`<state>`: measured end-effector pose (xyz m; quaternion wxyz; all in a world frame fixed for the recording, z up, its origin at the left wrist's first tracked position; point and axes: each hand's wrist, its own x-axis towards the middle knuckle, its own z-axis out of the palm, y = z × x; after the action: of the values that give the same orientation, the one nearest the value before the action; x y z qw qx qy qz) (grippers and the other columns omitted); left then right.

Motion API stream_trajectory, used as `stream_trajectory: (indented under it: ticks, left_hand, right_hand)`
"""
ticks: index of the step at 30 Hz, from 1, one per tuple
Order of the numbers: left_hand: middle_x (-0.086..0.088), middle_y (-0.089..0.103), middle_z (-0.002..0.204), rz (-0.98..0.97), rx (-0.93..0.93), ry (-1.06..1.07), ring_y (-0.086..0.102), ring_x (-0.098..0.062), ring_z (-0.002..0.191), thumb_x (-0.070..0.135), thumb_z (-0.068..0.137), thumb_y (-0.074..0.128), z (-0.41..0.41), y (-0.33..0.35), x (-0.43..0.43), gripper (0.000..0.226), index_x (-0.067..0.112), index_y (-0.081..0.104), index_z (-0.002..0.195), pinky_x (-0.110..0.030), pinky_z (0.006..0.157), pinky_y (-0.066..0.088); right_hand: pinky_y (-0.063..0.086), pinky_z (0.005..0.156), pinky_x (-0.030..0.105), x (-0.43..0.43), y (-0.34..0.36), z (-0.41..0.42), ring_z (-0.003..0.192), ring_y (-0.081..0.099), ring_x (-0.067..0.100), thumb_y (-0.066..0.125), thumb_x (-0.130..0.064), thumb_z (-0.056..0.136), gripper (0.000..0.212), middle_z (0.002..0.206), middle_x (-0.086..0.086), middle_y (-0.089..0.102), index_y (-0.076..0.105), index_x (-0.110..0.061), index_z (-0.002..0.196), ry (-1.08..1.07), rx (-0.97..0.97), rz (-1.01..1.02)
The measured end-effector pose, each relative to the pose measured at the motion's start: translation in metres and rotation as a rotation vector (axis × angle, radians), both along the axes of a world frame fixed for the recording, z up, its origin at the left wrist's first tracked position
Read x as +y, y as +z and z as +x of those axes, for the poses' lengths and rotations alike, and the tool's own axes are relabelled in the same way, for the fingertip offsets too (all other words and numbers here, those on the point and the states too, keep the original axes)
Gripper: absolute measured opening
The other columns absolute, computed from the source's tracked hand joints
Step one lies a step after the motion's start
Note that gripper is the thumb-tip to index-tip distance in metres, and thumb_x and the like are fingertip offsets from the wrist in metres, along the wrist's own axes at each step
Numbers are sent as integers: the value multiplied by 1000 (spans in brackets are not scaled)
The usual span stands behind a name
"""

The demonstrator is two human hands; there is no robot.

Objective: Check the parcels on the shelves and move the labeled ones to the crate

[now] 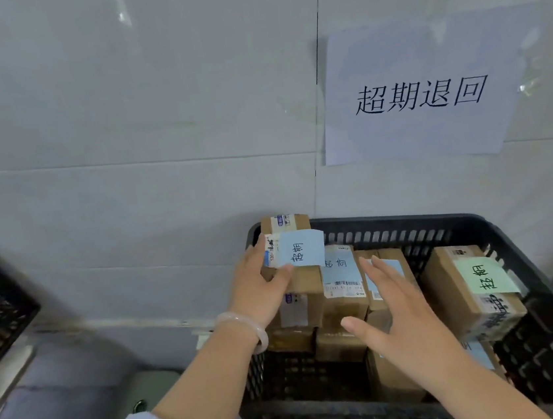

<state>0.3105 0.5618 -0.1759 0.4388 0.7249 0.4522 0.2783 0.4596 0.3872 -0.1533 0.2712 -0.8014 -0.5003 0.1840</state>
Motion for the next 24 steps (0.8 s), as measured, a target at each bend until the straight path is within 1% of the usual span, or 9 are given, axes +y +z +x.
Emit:
stream_trajectory:
  ticks: [1,2,4,6,8,12,16,22,24]
  left_hand:
    - [11,26,157,71,50,-34,26,-11,143,39,93,61,-3,1,-1,70,39,25,153,-34,116,30]
    - [15,15,160,130,111,-87,16,-10,147,45,92,62,-5,3,-3,72,41,23,153,-35,119,24]
    - [19,4,161,257,287,-207,2,-8,149,55,90,57,-7,3,-8,72,45,21,152,-38,122,16]
    - [16,4,163,355,441,-265,-4,-8,149,59,92,51,-7,3,-7,66,46,23,150,-39,123,8]
    - [12,7,164,389,509,-282,-3,-11,150,58,94,47,-6,6,-1,60,45,27,149,-39,123,4]
    - [8,12,164,465,669,-294,2,-16,151,57,97,41,-9,15,19,54,47,27,149,-42,123,7]
    - [6,8,165,495,743,-302,2,-19,151,57,98,40,-7,18,14,57,45,23,151,-48,121,10]
    - [8,4,164,599,667,-219,2,-20,151,62,94,42,-34,19,-26,66,44,15,152,-49,121,10]
    - [10,0,164,619,678,-154,0,-19,151,64,93,41,-56,20,-46,68,45,12,153,-49,122,5]
  right_hand:
    - [20,119,40,2,-1,0,145,-1,0,55,-70,78,89,155,-32,-7,0,-54,147,3,-4,-4]
    - [19,118,40,3,-2,0,145,-2,0,54,-71,78,89,155,-32,-7,0,-55,147,8,-9,-6]
    - [18,118,40,6,-5,-1,145,-3,0,52,-73,78,89,155,-32,-8,0,-56,147,18,-20,-9]
    - [16,118,40,9,-8,-2,145,-5,0,49,-76,77,89,156,-31,-9,-2,-56,146,35,-42,-21]
    - [15,118,39,10,-8,-3,145,-5,1,46,-78,76,88,156,-30,-11,-5,-56,145,57,-88,-33]
    - [0,117,32,9,-3,-5,147,-9,5,44,-76,81,89,158,-23,-14,-7,-49,148,135,-247,-71]
    - [-7,115,32,9,-1,-9,148,-11,8,44,-77,80,91,160,-17,-14,-9,-47,149,171,-322,-61]
    - [-10,117,34,2,-1,-18,147,-13,9,40,-79,80,92,161,-13,-13,-12,-45,149,274,-415,-13]
    - [-11,117,34,0,3,-27,146,-14,8,40,-79,81,93,161,-12,-13,-11,-43,150,341,-464,29]
